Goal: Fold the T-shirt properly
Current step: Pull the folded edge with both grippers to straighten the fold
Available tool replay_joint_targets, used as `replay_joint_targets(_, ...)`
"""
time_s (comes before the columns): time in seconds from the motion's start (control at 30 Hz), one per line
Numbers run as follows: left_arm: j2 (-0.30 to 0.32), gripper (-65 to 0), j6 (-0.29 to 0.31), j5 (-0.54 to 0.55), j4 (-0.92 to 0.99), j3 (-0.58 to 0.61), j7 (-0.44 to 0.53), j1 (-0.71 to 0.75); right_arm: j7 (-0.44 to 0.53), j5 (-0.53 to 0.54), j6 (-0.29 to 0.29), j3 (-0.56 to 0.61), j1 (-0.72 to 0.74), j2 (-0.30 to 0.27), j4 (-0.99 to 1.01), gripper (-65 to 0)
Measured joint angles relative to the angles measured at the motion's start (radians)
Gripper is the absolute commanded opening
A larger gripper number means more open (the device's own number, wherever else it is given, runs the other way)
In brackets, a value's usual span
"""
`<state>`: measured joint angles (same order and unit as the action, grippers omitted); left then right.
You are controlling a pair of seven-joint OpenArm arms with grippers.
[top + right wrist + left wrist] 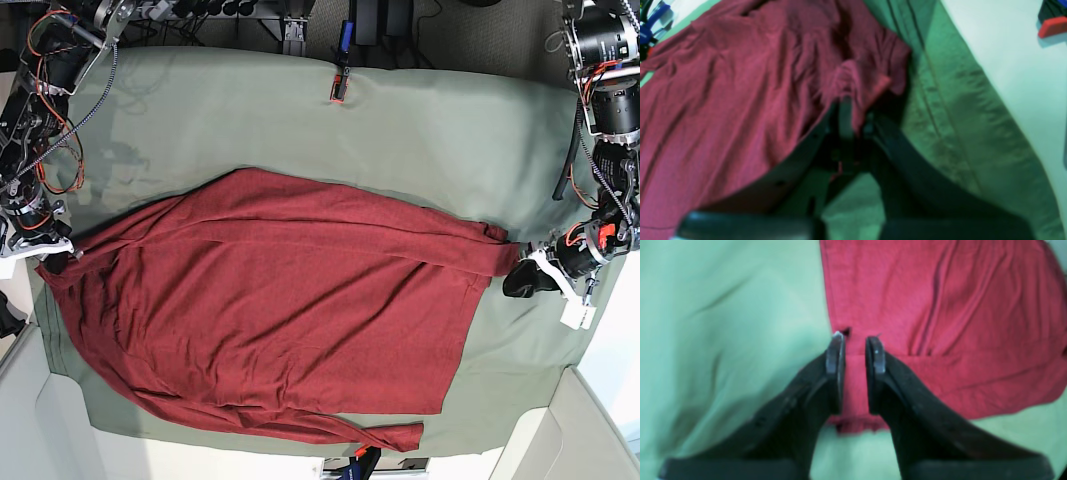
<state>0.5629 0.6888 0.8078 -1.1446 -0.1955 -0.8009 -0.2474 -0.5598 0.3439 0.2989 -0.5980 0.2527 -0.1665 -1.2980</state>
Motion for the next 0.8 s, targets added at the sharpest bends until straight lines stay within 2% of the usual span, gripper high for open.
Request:
replay_joint_targets(0.17, -0.004, -48.4, 0.000, -0.070, 0.079, 0.059, 0.040, -0.094, 0.016, -0.031, 0.001, 0.000, 0.000, -0.005, 0.008, -65.0)
replay_joint_targets(0.4, -0.001, -48.0, 0.000, -0.055, 0.238, 0.058, 0.024, -0.185, 0.058, -0.039, 0.003, 0.031, 0.012, -0.050, 0.060, -65.0)
replay_joint_targets(0.47, 0.000, -48.0, 0.000, -0.002, 0.242, 0.058, -0.072, -0.180, 0.060, -0.039, 0.004, 0.052, 0.014, -0.052, 0.068, -65.0)
replay_joint_targets(0.57, 0.006, -48.0, 0.000, 0.171, 0.241, 0.058, -0.196, -0.163, 0.058, -0.038, 0.009, 0.075, 0.011, -0.048, 0.069, -65.0)
replay_joint_targets(0.6, 0.013, -48.0, 0.000, 0.219, 0.241, 0.058, -0.219, -0.149, 0.058, -0.038, 0.010, 0.078, 0.011, -0.049, 0.069, -65.0)
replay_joint_targets(0.67, 0.029, -48.0, 0.001, 0.237, 0.240, 0.056, -0.237, -0.118, 0.058, -0.038, 0.010, 0.077, 0.011, -0.050, 0.069, -65.0)
replay_joint_targets(0.77, 0.050, -47.7, 0.000, 0.242, 0.239, 0.053, -0.236, -0.045, 0.058, -0.043, 0.010, 0.077, 0.011, -0.052, 0.070, -51.5)
replay_joint_targets(0.8, 0.051, -45.5, 0.000, 0.249, 0.239, 0.051, -0.237, -0.018, 0.058, -0.042, 0.010, 0.077, 0.011, -0.052, 0.070, -47.7)
